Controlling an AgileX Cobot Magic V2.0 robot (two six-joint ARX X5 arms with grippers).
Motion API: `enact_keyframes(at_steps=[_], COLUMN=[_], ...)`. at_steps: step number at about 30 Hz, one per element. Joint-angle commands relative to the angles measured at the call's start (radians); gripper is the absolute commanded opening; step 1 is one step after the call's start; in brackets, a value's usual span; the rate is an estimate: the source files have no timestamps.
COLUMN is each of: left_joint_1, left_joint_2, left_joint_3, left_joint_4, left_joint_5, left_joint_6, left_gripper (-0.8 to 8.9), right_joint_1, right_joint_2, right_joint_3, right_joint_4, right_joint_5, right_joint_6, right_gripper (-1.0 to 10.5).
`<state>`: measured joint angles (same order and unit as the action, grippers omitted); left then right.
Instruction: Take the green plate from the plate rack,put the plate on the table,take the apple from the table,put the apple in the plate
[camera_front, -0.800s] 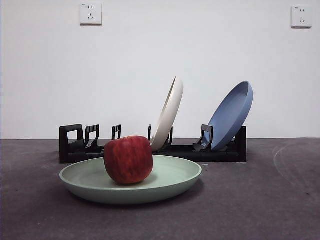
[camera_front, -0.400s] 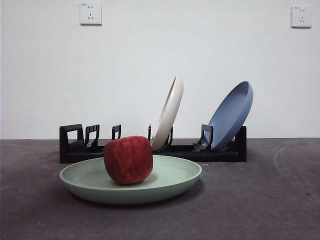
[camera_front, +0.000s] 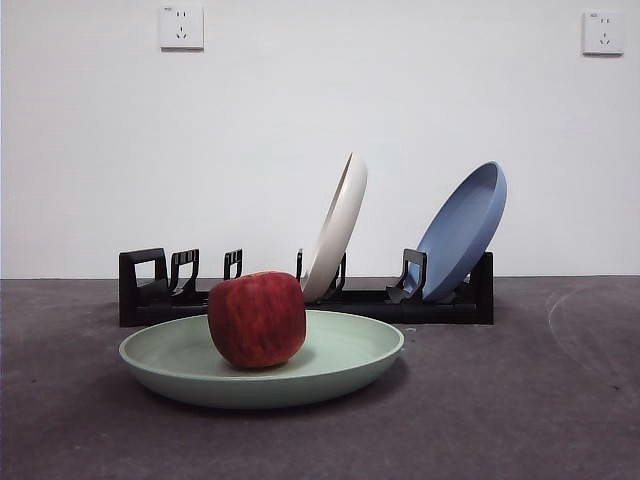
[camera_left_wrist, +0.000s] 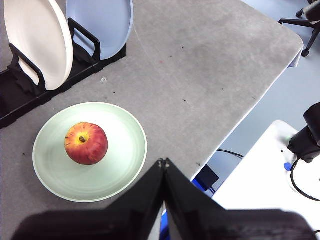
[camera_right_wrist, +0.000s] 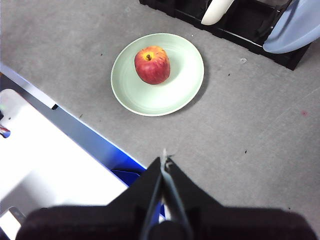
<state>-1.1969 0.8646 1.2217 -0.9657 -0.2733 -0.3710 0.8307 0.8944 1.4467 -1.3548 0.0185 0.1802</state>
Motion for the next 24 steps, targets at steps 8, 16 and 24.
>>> enact_keyframes(at_steps=[8,16,24], left_joint_1=[0.077,0.53,0.854], left_joint_2=[-0.022,-0.045,-0.258], left_joint_3=[-0.005,-0.092,-0.66], left_joint_4=[0.009,0.292,1.132], left_joint_5=[0.037,0.172,0.62], left_joint_6=[-0.018,0.128,0.203], left_gripper=[-0.03,-0.03,-0.03], right_joint_1=[0.001,0.001,0.001], right_joint_2=[0.014,0.019,0.019], right_joint_3=[-0.01,-0.01,-0.01], right_joint_4=[-0.023,-0.023,-0.023], right_joint_5=[0.001,0.001,0.001], right_joint_6=[0.01,0.01,0.01], right_gripper=[0.0,0.0,0.0])
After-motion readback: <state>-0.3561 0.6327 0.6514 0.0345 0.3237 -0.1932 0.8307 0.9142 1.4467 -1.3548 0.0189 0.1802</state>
